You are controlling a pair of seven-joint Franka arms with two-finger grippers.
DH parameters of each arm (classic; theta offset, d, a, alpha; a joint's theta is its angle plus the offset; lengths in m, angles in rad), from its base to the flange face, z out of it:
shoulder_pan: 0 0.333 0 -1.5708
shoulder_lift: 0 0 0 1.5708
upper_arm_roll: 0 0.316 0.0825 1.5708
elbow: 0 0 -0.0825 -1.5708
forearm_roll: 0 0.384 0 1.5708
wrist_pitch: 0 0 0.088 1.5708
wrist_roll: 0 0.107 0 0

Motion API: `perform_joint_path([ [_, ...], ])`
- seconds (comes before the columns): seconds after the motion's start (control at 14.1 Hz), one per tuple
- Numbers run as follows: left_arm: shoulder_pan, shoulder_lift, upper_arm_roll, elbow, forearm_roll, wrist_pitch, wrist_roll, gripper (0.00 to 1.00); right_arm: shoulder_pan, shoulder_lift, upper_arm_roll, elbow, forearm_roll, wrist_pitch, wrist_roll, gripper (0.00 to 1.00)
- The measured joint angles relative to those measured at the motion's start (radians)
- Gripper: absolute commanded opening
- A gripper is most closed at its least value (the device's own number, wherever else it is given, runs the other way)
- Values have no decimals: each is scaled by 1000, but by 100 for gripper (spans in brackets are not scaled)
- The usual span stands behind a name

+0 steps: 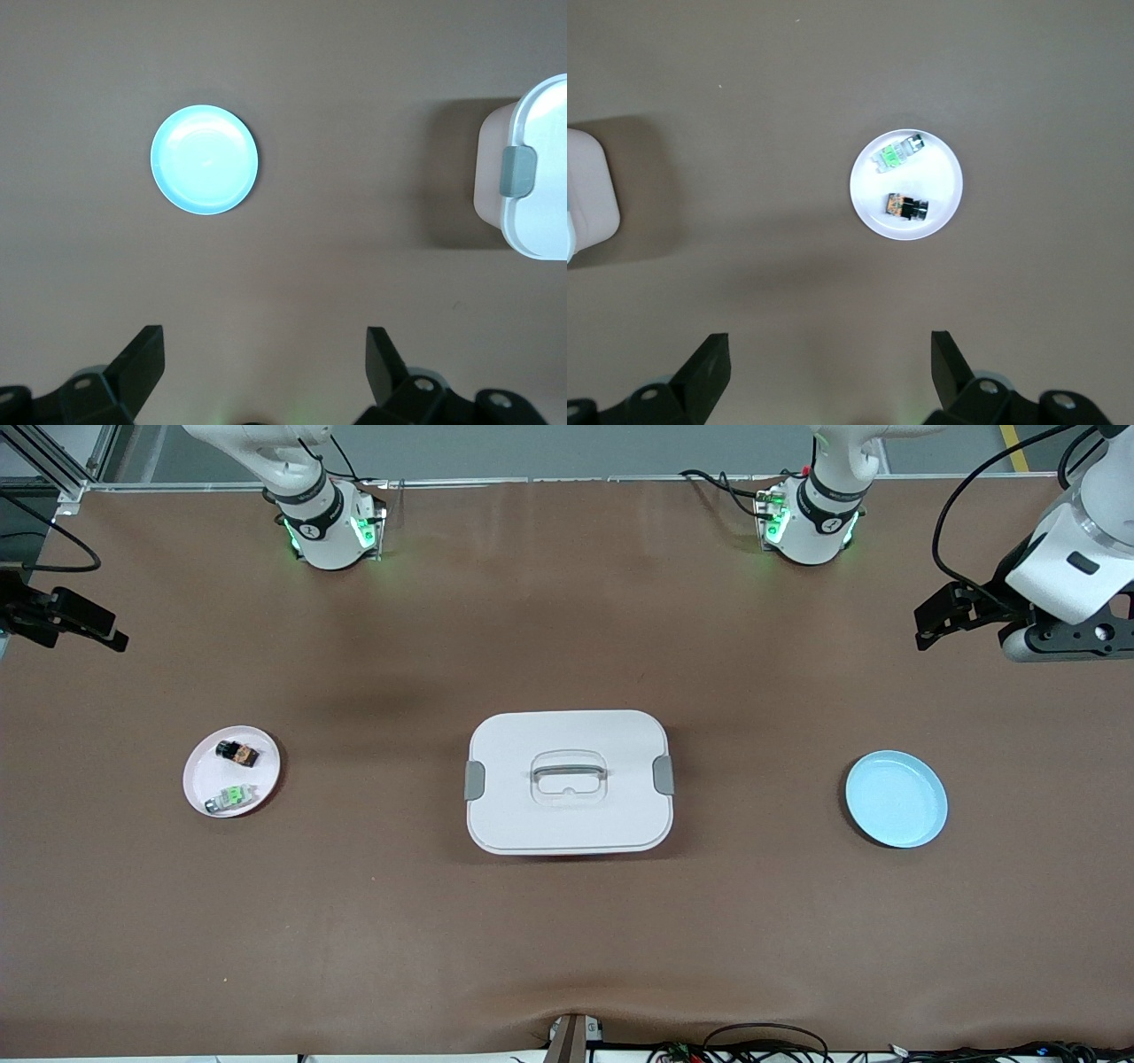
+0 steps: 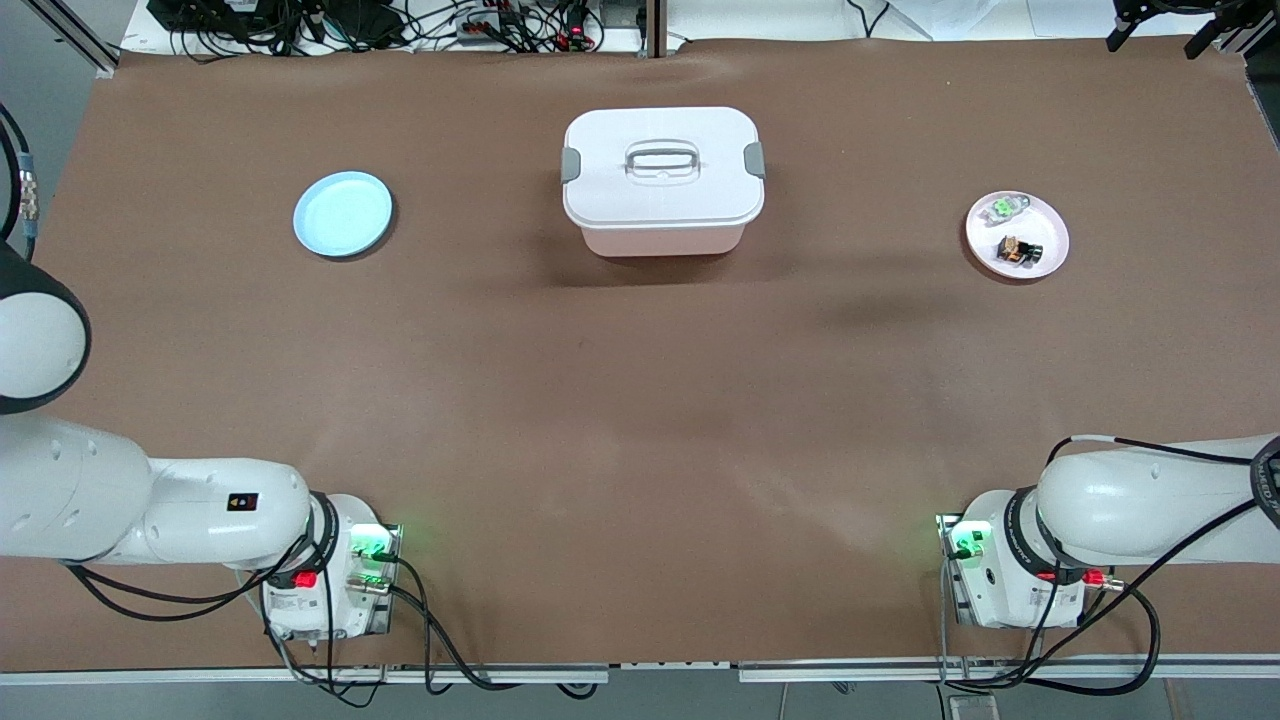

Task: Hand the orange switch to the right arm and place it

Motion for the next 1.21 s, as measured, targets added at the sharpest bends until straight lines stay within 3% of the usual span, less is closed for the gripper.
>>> perform_joint_path([
  [1.21,11,-13,17,3,-11,-16,83,100,1,-23,8,3,-36,-85,0,100],
])
